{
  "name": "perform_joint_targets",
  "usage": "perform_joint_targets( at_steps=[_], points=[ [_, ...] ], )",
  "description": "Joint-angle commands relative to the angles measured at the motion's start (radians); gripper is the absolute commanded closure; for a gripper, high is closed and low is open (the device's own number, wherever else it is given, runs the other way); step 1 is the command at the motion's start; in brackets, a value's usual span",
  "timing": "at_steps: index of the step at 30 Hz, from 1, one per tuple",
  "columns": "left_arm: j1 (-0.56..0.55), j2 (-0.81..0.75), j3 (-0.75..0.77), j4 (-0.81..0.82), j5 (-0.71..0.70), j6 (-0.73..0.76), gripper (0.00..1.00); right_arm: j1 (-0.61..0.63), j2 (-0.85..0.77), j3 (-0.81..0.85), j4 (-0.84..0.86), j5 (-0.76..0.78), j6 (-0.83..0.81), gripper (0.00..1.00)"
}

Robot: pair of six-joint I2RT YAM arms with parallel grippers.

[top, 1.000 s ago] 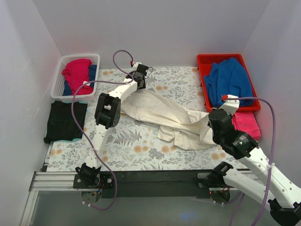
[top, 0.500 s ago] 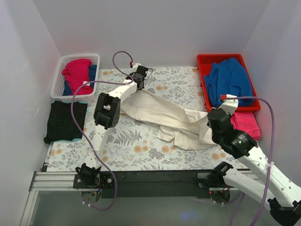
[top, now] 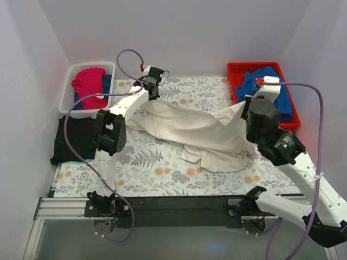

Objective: Fold and stack the t-shirts
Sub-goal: Flatten out the tshirt

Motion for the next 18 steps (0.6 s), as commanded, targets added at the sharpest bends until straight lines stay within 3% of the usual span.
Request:
perform_joint_targets(
  at_steps=[1,6,13,18],
  points=[
    [0.004,-0.306,-0.014,0.066,-0.005,-0.005,1.0,-0.002,0.027,0.128,0.127,0.042,-0.177,0.99],
    [0.004,-0.574,-0.074,0.175,0.01,0.001,1.0,-0.005,0.079,0.237,0.213,0.017,-0.323,0.99],
    [0.003,-0.887,-0.237,0.377,0.057,0.037,1.0,-0.006,0.105,0.376,0.238,-0.026,-0.384,0.99],
    [0.003,-1.036,-0.31,0.388,0.086,0.044,1.0,-0.006,0.039,0.439,0.222,-0.064,-0.409,0.99]
  ],
)
